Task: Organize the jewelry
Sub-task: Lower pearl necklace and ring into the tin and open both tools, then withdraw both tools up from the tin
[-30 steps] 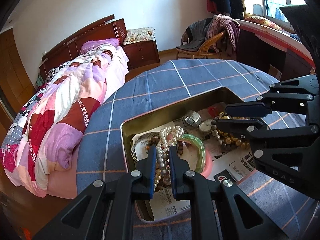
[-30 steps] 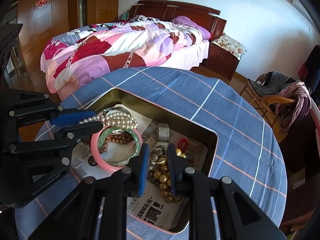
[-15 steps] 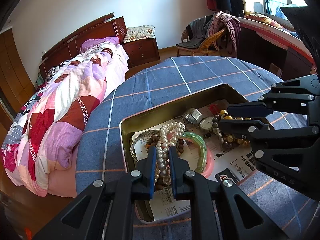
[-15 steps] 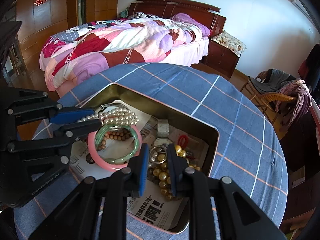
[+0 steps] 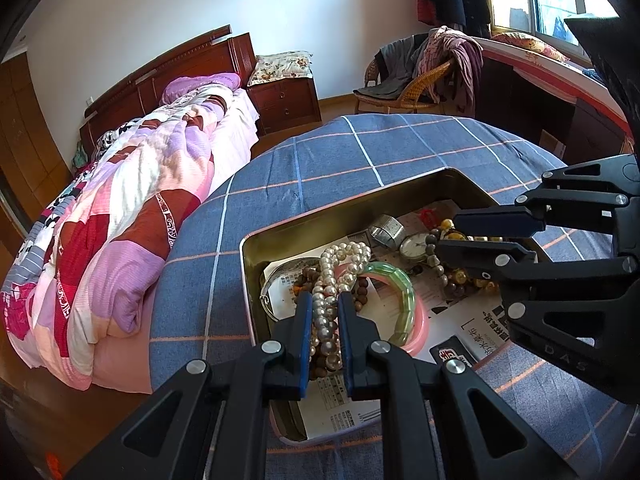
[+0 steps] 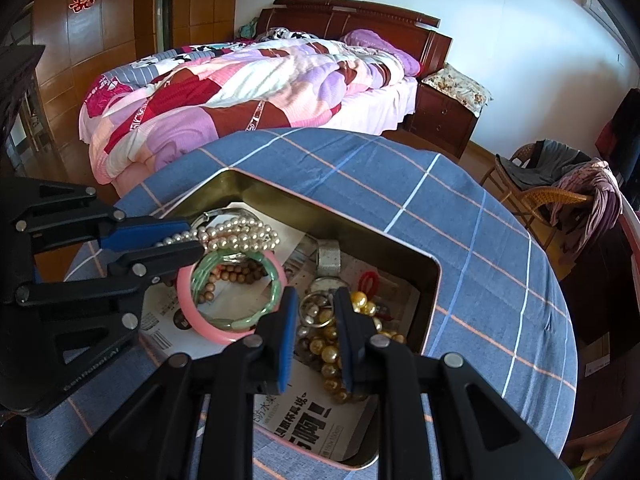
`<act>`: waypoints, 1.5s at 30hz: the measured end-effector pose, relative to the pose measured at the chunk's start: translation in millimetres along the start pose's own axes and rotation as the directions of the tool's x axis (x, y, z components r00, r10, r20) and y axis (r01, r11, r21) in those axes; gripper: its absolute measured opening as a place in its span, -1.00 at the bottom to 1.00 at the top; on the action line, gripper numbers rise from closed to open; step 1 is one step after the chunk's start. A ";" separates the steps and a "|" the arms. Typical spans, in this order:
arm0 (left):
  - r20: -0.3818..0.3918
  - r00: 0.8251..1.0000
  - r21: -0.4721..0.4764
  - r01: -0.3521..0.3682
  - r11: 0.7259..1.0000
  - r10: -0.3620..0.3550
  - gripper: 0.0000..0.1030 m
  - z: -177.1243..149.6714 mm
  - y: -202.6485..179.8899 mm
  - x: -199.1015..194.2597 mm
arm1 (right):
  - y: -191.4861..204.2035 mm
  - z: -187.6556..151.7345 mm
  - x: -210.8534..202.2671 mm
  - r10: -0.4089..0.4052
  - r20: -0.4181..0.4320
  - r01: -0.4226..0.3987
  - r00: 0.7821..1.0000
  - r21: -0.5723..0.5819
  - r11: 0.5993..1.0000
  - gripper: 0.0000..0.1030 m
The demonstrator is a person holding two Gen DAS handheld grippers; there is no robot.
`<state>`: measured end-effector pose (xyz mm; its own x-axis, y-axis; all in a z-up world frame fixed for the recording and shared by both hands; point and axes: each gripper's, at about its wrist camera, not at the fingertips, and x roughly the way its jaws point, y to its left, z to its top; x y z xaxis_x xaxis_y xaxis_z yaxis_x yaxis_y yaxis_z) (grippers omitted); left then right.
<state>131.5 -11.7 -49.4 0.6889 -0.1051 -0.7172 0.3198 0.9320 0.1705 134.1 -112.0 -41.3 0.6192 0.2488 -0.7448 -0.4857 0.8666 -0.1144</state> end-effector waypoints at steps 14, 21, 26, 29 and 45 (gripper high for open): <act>0.105 0.993 -0.064 -0.040 0.997 0.046 0.52 -7.3 -1.8 -31.5 | -5.1 -3.7 -13.9 -0.005 0.056 0.003 0.998 0.037 0.999 -0.14; 0.139 0.989 -0.133 -0.040 0.990 0.059 0.53 -22.2 6.3 -56.2 | -6.3 -15.9 -35.0 -0.022 0.092 0.016 0.996 0.066 0.998 0.07; 0.151 0.988 -0.164 -0.014 0.986 0.039 0.53 -34.4 3.8 -68.2 | -6.2 -30.5 -53.2 -0.022 0.125 0.010 0.992 0.099 0.995 0.16; 0.160 0.987 -0.166 -0.001 0.986 0.028 0.53 -38.5 -0.6 -74.7 | -5.5 -36.7 -59.6 -0.022 0.135 0.007 0.991 0.108 0.994 0.18; 0.180 0.984 -0.159 0.022 0.987 0.007 0.53 -44.9 -20.9 -91.1 | -5.5 -54.1 -75.6 -0.041 0.179 0.016 0.983 0.139 0.990 0.32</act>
<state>32.9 -6.0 -18.0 0.7970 -0.1589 -0.5827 0.2270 0.9728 0.0452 56.6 -158.9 -19.9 0.7387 0.2867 -0.6101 -0.3858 0.9220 -0.0338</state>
